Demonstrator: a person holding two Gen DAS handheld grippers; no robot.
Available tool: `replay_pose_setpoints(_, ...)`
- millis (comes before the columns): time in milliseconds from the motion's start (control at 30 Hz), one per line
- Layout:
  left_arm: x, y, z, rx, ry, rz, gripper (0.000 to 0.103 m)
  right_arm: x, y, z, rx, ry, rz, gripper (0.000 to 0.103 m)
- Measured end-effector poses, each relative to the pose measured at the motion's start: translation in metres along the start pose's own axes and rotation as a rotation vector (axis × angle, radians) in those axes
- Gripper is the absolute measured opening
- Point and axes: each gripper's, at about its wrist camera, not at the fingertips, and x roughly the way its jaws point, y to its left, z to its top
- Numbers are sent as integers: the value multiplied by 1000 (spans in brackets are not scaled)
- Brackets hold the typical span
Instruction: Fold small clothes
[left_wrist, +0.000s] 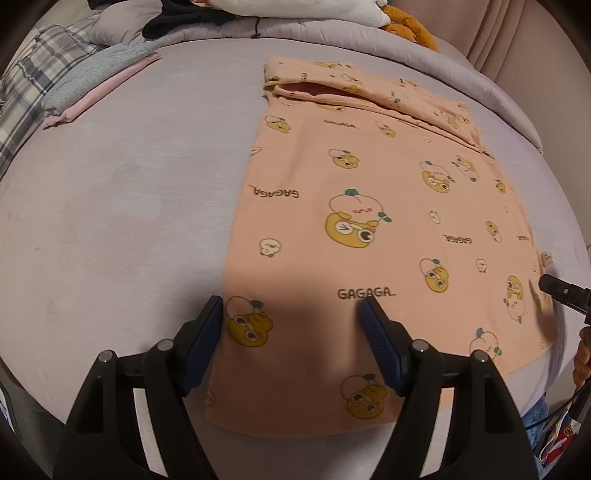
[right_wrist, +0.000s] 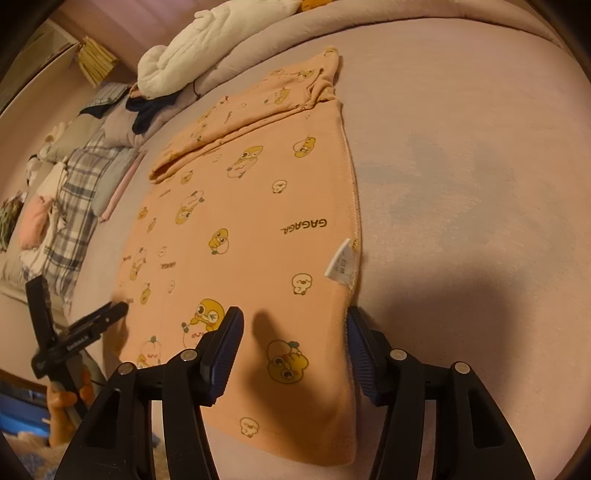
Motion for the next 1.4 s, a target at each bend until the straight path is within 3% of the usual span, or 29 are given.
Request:
replay_pose_setpoints(200, 0, -4, 0, 2, 9, -40, 75, 1, 2, 0, -1, -4, 8, 57)
replay_pose_setpoints(533, 0, -12, 1, 0, 29, -182, 75, 2, 2, 0, -9, 0, 35, 57)
replay_pose_setpoints(900, -4, -17, -6, 40, 38, -266, 75, 0, -3, -13, 5, 72, 182, 57)
replay_pose_setpoints(1167, -10, 36, -11, -144, 43, -421, 75, -6, -18, -19, 88, 81, 258, 57)
replay_pose_setpoints(1400, -14, 51, -9, -201, 37, -433, 75, -3, -13, -15, 64, 80, 247, 57)
